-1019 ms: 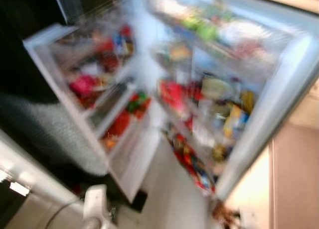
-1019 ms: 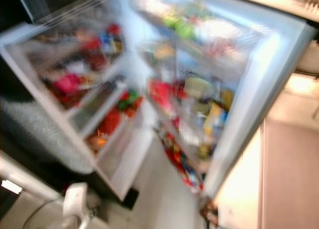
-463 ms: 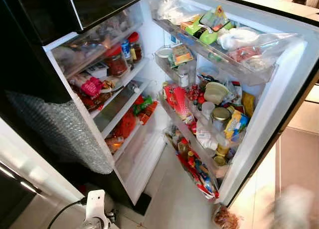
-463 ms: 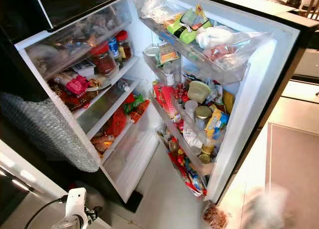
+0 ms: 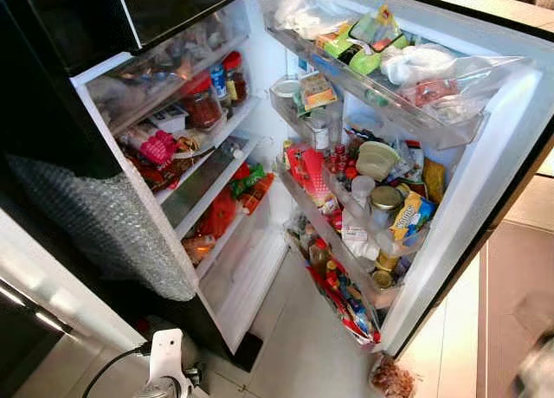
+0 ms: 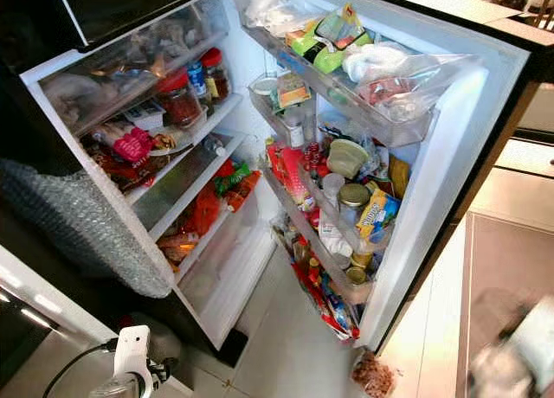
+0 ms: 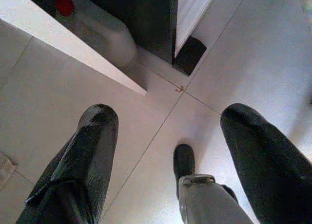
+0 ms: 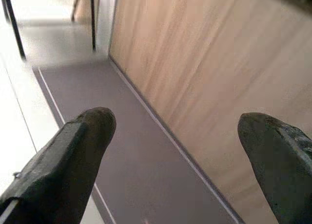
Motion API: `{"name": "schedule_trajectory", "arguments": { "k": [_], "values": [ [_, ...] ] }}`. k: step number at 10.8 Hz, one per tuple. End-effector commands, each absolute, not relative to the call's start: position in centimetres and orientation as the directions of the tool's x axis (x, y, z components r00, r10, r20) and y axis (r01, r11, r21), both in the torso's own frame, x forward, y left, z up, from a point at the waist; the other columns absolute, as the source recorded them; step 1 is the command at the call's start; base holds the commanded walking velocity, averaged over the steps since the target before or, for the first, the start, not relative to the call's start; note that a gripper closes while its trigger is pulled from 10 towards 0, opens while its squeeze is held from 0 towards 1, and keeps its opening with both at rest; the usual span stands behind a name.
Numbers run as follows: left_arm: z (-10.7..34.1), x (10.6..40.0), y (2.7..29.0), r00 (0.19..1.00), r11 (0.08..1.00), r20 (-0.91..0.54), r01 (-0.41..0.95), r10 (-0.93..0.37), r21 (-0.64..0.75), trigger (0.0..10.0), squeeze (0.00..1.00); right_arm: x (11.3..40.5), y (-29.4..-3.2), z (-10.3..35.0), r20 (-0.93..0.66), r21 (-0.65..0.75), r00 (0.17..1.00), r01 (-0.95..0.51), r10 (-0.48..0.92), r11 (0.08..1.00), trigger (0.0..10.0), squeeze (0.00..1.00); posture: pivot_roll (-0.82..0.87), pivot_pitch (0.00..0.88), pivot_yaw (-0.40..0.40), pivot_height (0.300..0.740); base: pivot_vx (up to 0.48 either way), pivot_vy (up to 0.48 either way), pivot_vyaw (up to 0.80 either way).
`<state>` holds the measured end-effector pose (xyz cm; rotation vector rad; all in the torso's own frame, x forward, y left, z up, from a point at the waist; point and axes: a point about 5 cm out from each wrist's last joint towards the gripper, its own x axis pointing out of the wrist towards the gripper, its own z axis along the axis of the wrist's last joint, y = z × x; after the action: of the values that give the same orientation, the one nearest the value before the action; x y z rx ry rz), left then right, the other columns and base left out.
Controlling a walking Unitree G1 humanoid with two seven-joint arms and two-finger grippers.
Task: Restocking fridge
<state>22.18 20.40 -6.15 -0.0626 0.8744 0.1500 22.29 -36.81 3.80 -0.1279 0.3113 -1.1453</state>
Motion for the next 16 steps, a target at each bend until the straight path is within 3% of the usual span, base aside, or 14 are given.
{"name": "schedule_trajectory", "arguments": {
  "k": [1, 5, 8, 10, 14, 16],
  "values": [
    [-6.3, 21.8, 21.0, 0.619, 0.984, -0.776, -0.177, 0.124, 0.016, 10.0, 0.00, 22.6, -36.7, 4.0, -0.174, -0.242, 0.393, 0.872, -0.903, 0.426, 10.0, 0.00, 0.02, 0.000, 0.077, 0.740, 0.000, 0.000, 0.00],
    [-6.3, 21.8, 21.0, 0.620, 0.986, -0.775, -0.164, 0.121, 0.023, 10.0, 0.00, 26.0, -35.9, 6.5, -0.086, -0.241, 0.634, 0.735, -0.768, 0.634, 10.0, 0.00, 0.02, 0.000, 0.080, 0.740, 0.000, 0.000, 0.00],
    [-6.3, 21.8, 21.0, 0.620, 0.987, -0.776, -0.159, 0.118, 0.023, 10.0, 0.00, 26.1, -35.7, 6.1, -0.125, -0.197, 0.703, 0.674, -0.700, 0.712, 10.0, 0.00, 0.02, 0.000, 0.081, 0.740, 0.000, 0.000, 0.00],
    [-6.2, 21.8, 21.1, 0.621, 0.988, -0.775, -0.154, 0.117, 0.027, 10.0, 0.00, 27.4, -34.2, 6.1, -0.155, -0.127, 0.831, 0.520, -0.535, 0.844, 10.0, 0.00, 0.02, 0.000, 0.084, 0.740, 0.000, 0.000, 0.00],
    [-6.2, 21.9, 21.1, 0.621, 0.988, -0.775, -0.150, 0.117, 0.029, 10.0, 0.00, 28.5, -33.1, 6.6, -0.150, -0.085, 0.896, 0.409, -0.417, 0.909, 10.0, 0.00, 0.02, 0.000, 0.087, 0.740, 0.000, 0.000, 0.00],
    [-6.2, 21.8, 21.1, 0.620, 0.989, -0.776, -0.146, 0.114, 0.029, 10.0, 0.00, 29.5, -31.3, 6.4, -0.158, -0.043, 0.948, 0.272, -0.275, 0.961, 10.0, 0.00, 0.02, 0.000, 0.087, 0.740, 0.000, 0.000, 0.00]
  ]
}}
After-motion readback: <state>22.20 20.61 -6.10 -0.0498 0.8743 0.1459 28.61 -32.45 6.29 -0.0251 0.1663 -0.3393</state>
